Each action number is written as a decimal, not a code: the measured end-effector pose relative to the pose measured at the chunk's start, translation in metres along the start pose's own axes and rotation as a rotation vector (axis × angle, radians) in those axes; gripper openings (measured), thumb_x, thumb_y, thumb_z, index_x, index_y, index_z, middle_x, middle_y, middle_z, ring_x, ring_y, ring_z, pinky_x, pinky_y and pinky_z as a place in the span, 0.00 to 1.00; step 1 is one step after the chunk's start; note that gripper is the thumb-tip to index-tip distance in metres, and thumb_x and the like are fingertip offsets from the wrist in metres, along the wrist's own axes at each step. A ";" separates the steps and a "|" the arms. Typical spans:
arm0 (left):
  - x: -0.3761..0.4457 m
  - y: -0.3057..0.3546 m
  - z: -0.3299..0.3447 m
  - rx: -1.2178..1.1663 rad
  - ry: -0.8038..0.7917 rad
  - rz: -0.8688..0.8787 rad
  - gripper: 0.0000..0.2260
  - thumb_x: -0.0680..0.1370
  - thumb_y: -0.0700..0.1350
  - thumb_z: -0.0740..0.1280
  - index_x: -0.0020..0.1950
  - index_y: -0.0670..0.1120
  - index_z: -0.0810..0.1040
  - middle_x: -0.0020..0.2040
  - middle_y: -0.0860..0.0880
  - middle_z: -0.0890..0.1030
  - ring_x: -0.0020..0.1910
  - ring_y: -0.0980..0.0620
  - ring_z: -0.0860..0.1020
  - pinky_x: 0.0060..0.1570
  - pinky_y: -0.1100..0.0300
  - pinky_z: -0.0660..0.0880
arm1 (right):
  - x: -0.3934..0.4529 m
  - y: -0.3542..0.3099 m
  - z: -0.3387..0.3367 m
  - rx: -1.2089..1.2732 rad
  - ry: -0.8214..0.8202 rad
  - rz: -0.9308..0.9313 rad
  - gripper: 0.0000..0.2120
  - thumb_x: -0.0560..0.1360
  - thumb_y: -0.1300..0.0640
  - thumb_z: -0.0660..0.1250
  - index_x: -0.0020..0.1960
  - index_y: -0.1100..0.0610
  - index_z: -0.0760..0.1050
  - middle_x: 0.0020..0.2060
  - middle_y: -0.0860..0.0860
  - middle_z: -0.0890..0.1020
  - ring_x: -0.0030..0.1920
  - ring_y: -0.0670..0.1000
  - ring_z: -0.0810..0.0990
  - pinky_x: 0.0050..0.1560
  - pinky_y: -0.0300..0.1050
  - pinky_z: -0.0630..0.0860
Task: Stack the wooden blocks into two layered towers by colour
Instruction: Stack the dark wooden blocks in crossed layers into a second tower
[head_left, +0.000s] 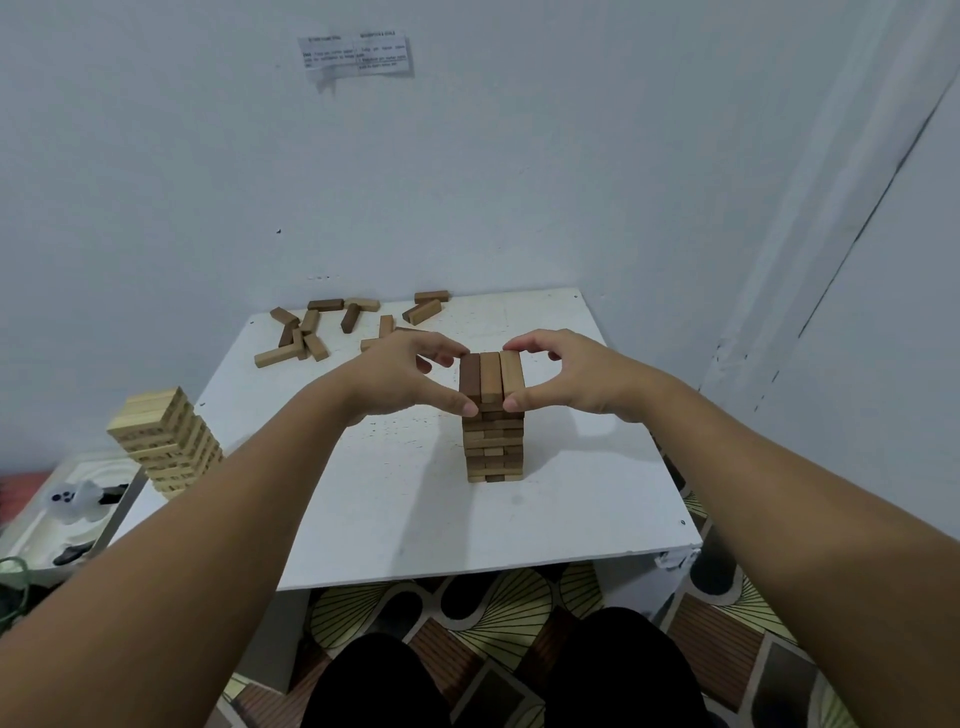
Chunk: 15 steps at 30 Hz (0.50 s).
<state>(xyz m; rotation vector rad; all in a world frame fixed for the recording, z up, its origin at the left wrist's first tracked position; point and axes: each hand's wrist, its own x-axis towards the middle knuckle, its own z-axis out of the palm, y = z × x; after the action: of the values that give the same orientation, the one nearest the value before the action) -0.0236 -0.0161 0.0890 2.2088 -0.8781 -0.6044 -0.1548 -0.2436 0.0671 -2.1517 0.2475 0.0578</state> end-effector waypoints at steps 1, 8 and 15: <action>0.000 0.000 0.000 -0.002 -0.004 -0.001 0.35 0.63 0.54 0.85 0.68 0.59 0.79 0.62 0.58 0.78 0.64 0.54 0.74 0.59 0.51 0.75 | 0.001 0.001 0.000 0.005 -0.001 0.000 0.36 0.67 0.43 0.83 0.71 0.37 0.72 0.72 0.44 0.69 0.70 0.47 0.66 0.62 0.47 0.66; 0.002 -0.001 0.001 -0.050 -0.011 -0.025 0.38 0.61 0.56 0.86 0.68 0.63 0.76 0.64 0.57 0.77 0.66 0.53 0.73 0.63 0.48 0.76 | 0.005 0.000 0.003 0.014 -0.010 -0.001 0.36 0.66 0.41 0.83 0.70 0.36 0.71 0.72 0.45 0.69 0.69 0.47 0.66 0.60 0.47 0.67; 0.005 0.003 0.001 -0.049 -0.023 -0.013 0.31 0.63 0.55 0.85 0.64 0.61 0.80 0.63 0.57 0.78 0.64 0.54 0.74 0.64 0.49 0.75 | 0.006 0.002 0.003 0.025 -0.011 -0.002 0.34 0.66 0.42 0.83 0.68 0.35 0.73 0.71 0.43 0.70 0.70 0.48 0.65 0.61 0.48 0.67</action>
<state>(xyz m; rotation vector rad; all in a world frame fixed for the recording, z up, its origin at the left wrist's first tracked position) -0.0226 -0.0218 0.0894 2.1692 -0.8526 -0.6515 -0.1488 -0.2431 0.0634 -2.1261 0.2384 0.0651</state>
